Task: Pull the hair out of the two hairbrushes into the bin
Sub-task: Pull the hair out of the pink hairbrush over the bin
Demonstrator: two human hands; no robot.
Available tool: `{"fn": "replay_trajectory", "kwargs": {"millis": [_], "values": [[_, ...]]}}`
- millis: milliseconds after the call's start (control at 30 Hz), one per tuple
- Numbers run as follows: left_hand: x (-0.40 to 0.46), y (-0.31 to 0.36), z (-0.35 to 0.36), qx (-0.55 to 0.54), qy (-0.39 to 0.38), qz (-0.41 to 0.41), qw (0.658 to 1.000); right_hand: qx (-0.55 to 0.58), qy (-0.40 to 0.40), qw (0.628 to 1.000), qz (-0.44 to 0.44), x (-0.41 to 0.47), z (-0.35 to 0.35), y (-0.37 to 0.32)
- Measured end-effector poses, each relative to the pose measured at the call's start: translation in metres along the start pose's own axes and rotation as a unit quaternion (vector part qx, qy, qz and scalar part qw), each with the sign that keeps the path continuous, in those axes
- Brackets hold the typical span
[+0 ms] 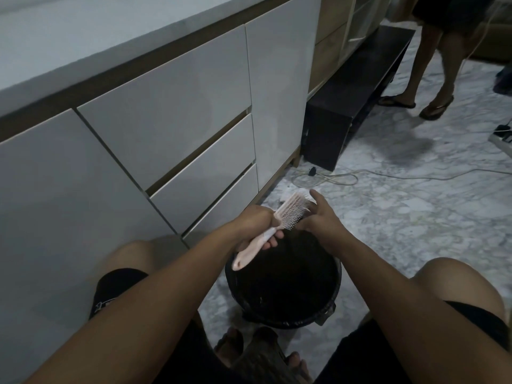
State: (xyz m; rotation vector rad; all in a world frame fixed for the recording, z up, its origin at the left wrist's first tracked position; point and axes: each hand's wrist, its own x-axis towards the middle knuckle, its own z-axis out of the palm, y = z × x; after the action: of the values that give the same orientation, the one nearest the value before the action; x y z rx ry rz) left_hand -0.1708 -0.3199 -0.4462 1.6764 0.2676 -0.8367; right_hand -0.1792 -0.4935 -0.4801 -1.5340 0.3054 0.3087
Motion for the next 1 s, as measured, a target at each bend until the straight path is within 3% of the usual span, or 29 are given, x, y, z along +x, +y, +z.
{"fn": "replay_trajectory", "kwargs": {"millis": [67,167,367,467,567,700,900,1000], "values": [[-0.003,0.001,-0.001,0.006,-0.010,-0.007,1.000,0.039,0.005,0.999,0.025,0.002,-0.005,0.001],[-0.006,-0.001,-0.004,0.018,-0.020,-0.013,1.000,0.008,0.003,0.999,0.039,0.003,-0.008,0.004],[-0.005,-0.004,-0.011,0.037,0.057,-0.013,0.998,-0.161,0.005,0.987,0.002,0.005,-0.002,0.010],[-0.005,-0.007,-0.016,0.049,0.097,-0.005,0.994,-0.307,-0.012,0.951,-0.025,0.009,-0.005,0.018],[-0.008,-0.008,-0.020,0.058,0.113,-0.004,0.992,-0.372,-0.009,0.928,-0.013,0.011,-0.008,0.025],[-0.010,-0.008,-0.021,0.064,0.101,-0.010,0.993,-0.354,-0.006,0.935,0.008,0.009,-0.007,0.028],[-0.003,-0.015,-0.016,0.126,0.066,0.003,0.990,-0.358,0.031,0.931,-0.061,0.000,0.004,0.017],[-0.003,-0.019,-0.010,0.145,0.067,0.030,0.987,-0.241,0.013,0.970,-0.018,-0.005,0.010,0.007]]}}
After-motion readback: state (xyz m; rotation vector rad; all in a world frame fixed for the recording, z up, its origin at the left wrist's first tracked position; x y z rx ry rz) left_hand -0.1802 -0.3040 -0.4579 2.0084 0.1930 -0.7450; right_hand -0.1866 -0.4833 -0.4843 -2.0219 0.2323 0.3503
